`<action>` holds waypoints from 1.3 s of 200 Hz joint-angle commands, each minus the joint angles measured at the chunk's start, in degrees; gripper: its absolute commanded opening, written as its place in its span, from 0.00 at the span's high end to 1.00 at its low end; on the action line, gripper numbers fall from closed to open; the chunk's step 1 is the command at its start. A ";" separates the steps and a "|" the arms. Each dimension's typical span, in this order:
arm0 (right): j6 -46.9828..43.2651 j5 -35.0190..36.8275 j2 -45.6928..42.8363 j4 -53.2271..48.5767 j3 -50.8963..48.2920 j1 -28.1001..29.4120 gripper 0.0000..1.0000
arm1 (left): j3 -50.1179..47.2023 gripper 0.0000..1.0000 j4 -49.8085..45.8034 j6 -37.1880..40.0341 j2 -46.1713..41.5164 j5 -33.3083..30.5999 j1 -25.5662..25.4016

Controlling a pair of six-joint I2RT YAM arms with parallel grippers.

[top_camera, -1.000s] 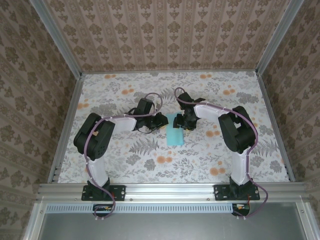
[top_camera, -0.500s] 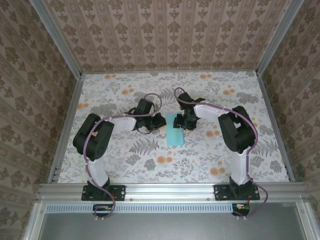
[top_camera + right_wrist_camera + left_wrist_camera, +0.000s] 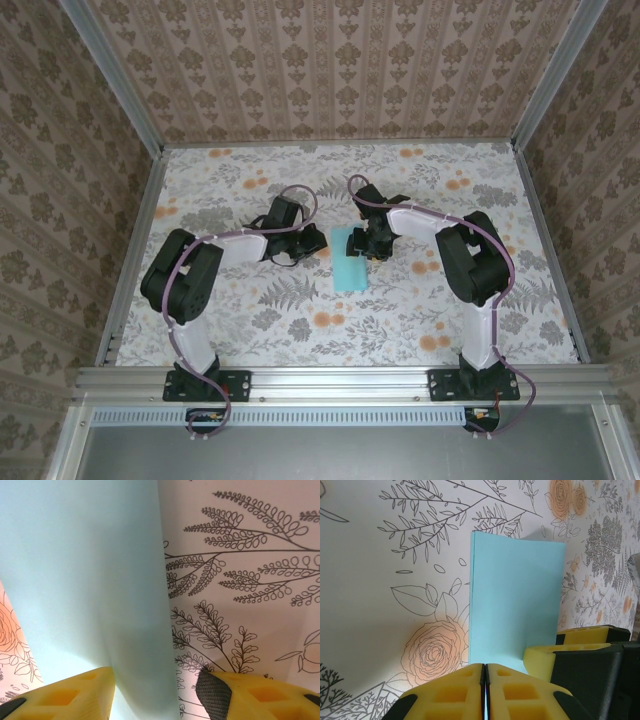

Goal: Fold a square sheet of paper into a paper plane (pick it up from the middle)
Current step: Hold the square sheet of paper at the center of the table.

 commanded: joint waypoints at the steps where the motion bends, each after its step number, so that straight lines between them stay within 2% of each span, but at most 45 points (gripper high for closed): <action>1: -1.59 4.39 11.48 -2.18 -5.50 0.21 0.44 | 0.50 0.89 1.17 -0.49 0.43 2.00 -0.40; 117: -1.54 4.07 12.31 -1.77 -5.84 0.29 0.43 | 5.41 0.93 -0.56 0.74 5.89 6.71 -2.77; 260: -2.57 4.40 14.08 -2.08 -5.05 0.45 0.44 | 6.61 0.94 -2.27 1.11 7.96 7.26 -3.04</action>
